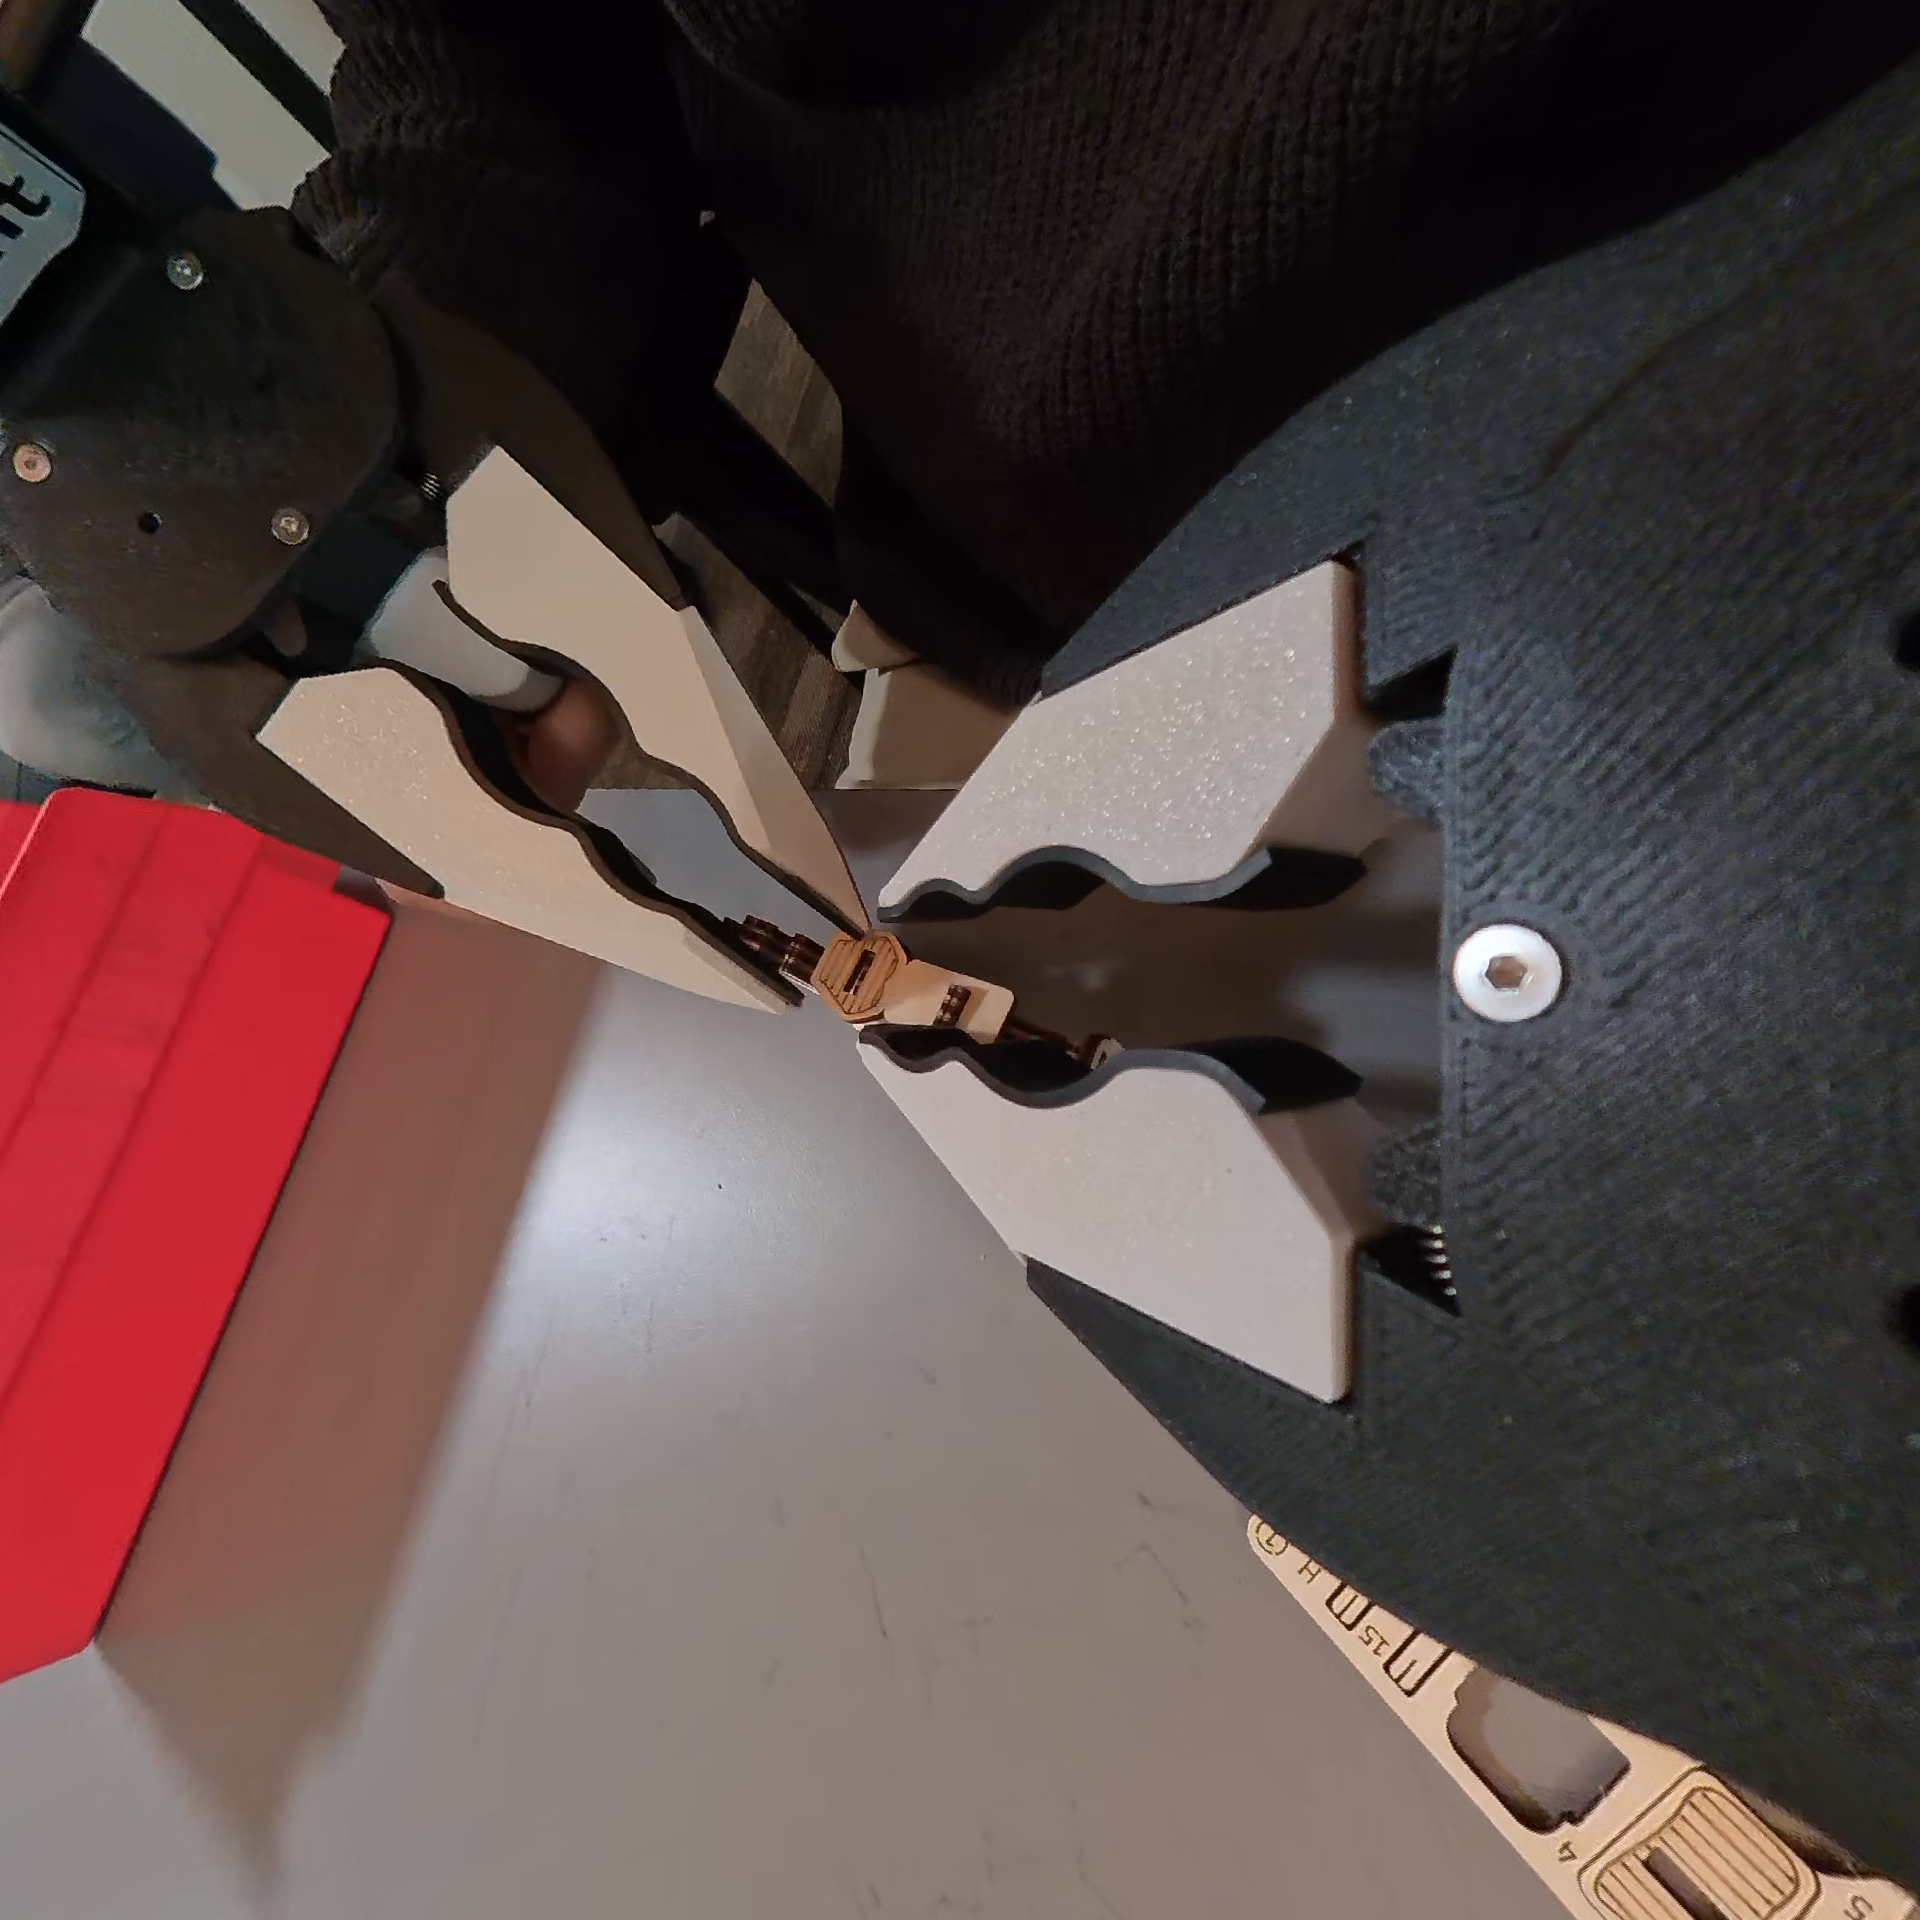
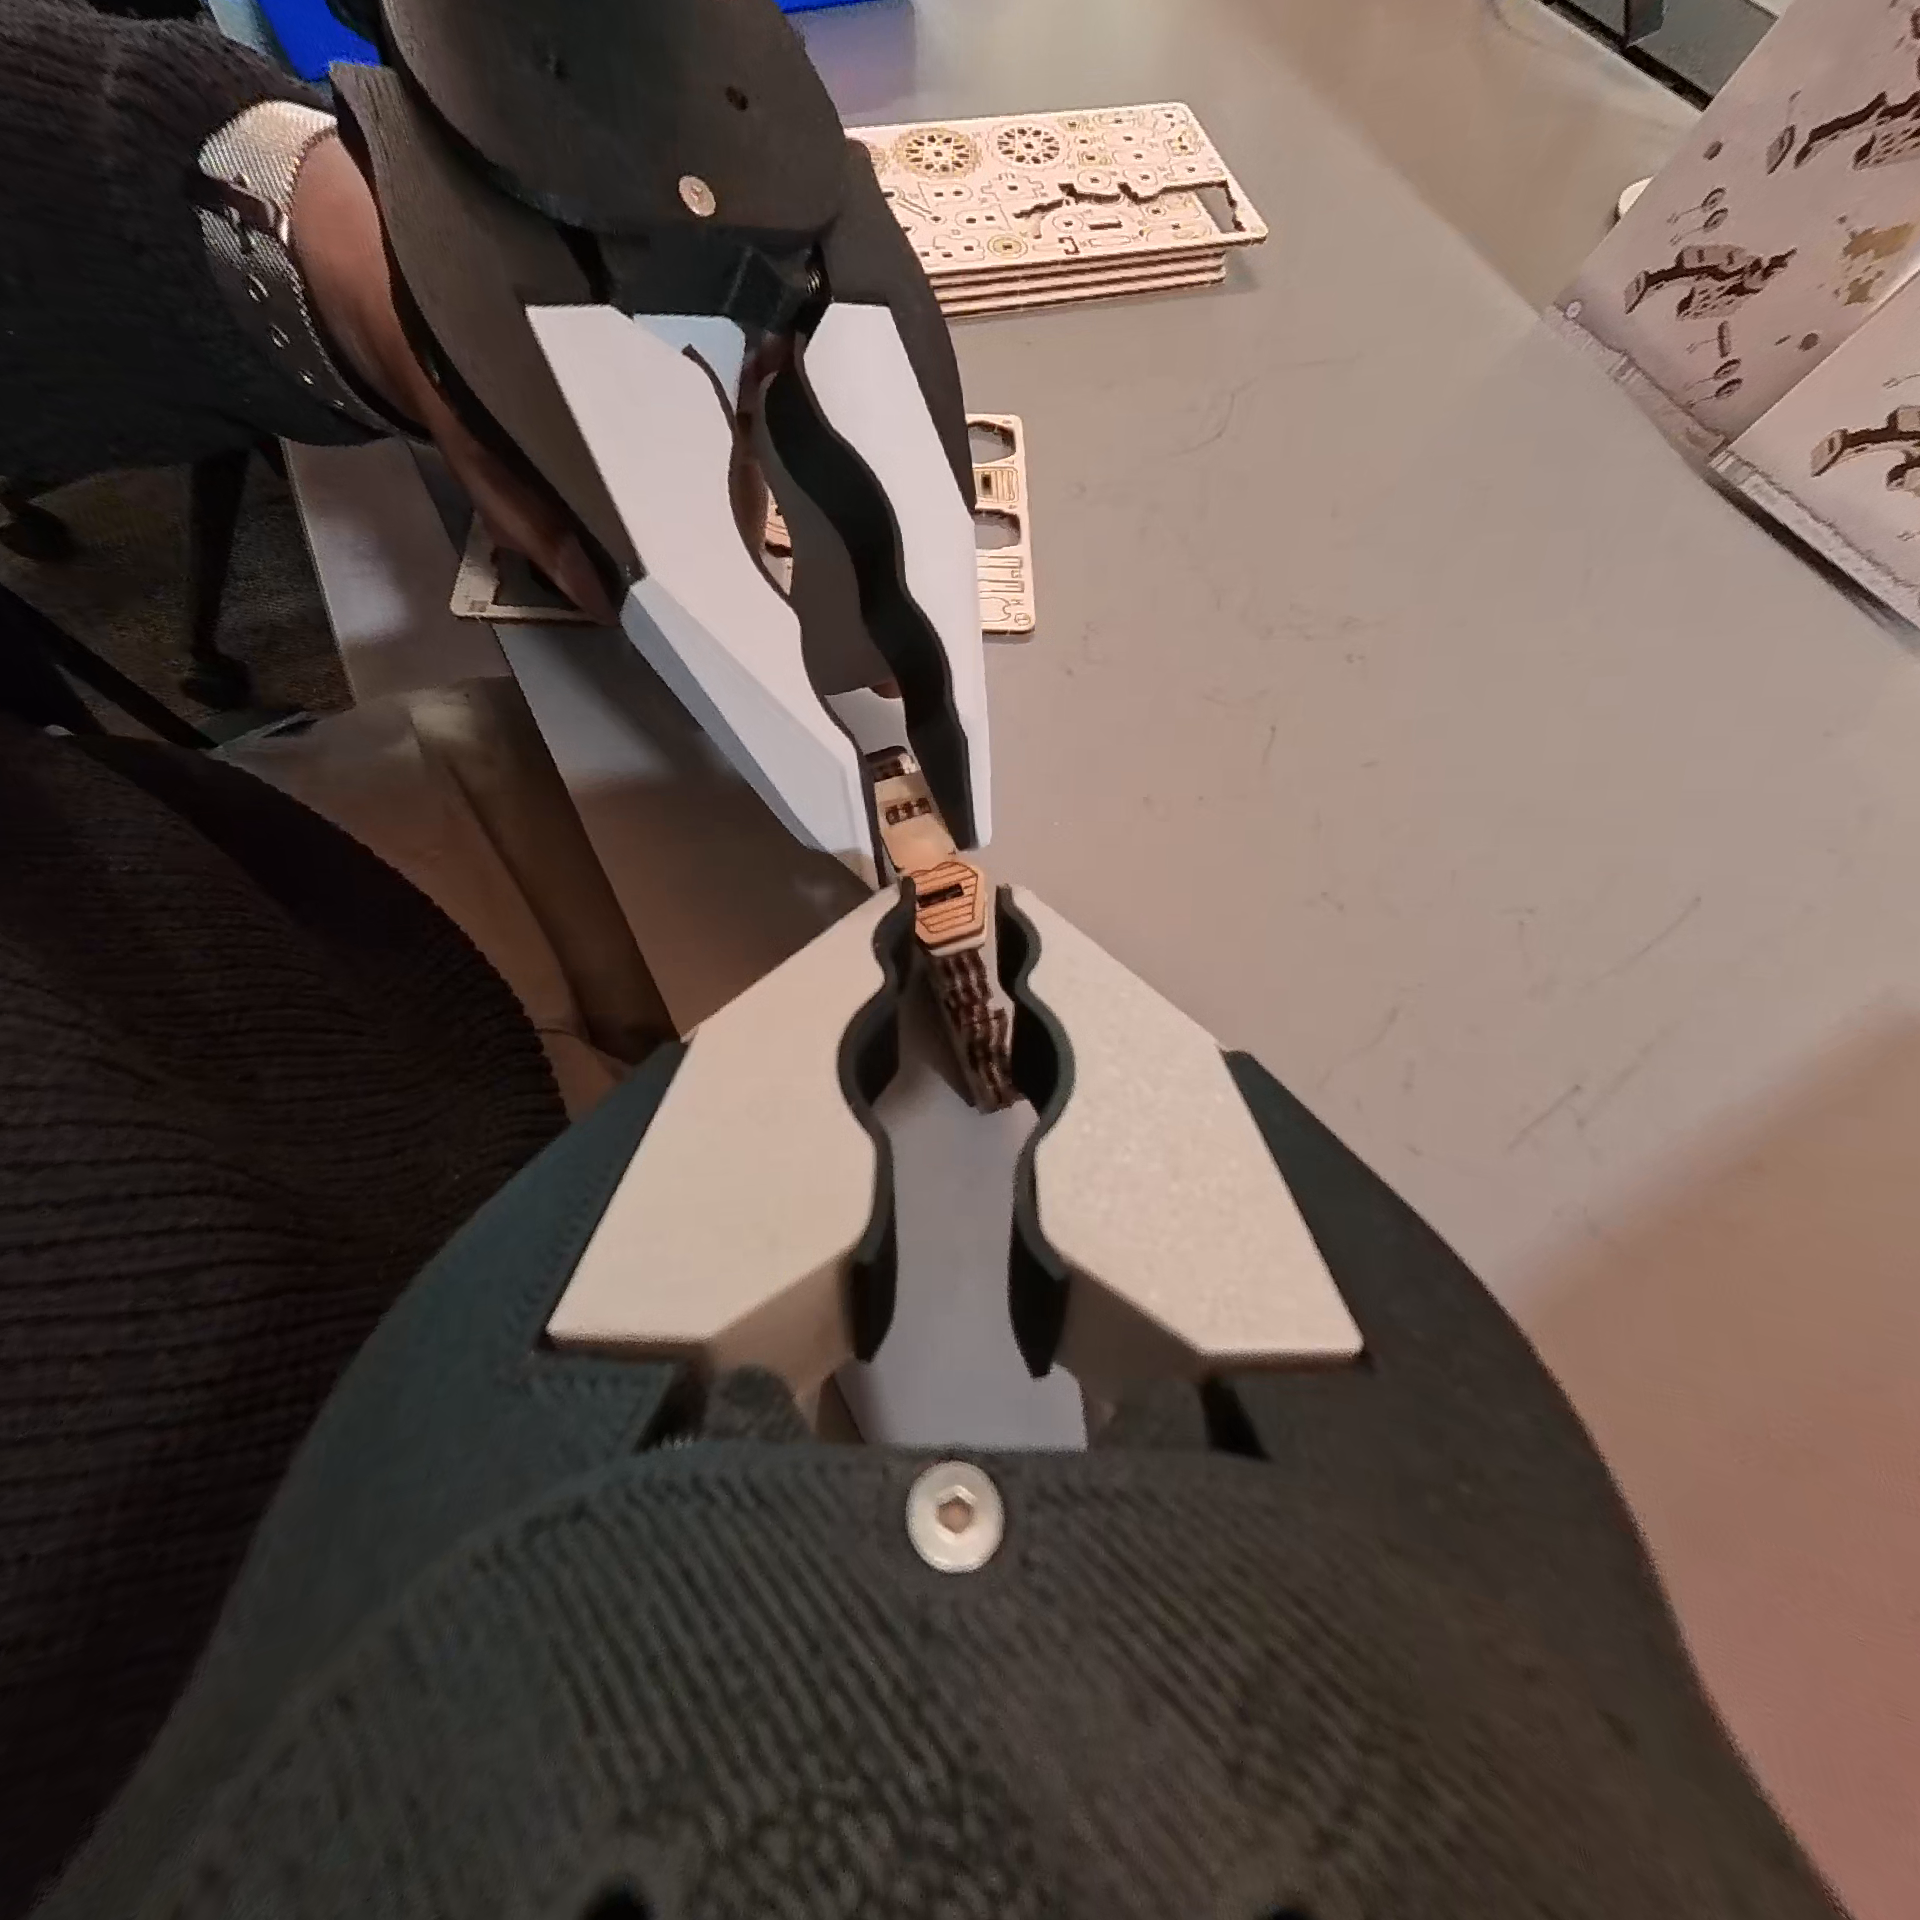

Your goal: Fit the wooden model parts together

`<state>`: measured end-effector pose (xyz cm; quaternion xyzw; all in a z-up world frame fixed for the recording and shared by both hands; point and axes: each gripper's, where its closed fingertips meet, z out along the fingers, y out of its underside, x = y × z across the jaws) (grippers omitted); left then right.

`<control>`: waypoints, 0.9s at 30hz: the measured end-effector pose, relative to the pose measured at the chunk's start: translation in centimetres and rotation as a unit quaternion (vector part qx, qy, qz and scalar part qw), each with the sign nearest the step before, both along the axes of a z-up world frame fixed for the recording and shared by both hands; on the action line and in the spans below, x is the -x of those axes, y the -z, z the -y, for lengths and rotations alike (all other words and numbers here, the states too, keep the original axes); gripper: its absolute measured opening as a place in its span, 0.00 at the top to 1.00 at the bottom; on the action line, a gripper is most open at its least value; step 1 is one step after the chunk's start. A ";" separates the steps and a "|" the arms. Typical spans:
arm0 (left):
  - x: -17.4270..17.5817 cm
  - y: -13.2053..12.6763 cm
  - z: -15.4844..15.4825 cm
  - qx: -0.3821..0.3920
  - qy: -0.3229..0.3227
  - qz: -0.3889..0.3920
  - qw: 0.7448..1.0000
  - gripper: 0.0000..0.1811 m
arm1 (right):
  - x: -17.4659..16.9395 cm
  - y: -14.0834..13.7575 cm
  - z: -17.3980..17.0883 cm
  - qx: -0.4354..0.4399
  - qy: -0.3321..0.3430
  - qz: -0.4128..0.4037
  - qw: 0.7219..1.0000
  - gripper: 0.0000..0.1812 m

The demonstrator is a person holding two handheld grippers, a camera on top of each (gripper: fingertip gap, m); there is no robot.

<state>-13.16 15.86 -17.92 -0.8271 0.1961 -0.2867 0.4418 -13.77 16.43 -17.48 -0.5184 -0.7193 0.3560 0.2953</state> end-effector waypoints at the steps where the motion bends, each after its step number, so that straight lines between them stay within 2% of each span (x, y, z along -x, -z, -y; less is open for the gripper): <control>1: 0.0 0.0 0.0 -0.001 0.000 -0.001 1.000 0.90 | 0.0 -0.1 0.0 0.003 0.000 -0.002 1.000 0.93; 7: -0.1 0.0 0.0 -0.004 -0.001 -0.009 1.000 0.90 | -0.1 0.2 0.0 0.003 -0.003 0.002 1.000 0.96; 18: -0.1 0.2 0.0 -0.001 -0.001 -0.015 1.000 0.90 | -0.1 0.2 -0.1 0.023 -0.001 0.005 1.000 0.96; 27: -0.2 0.2 0.0 0.000 0.002 -0.013 1.000 0.89 | -0.3 0.1 0.1 0.006 -0.021 -0.001 1.000 0.91</control>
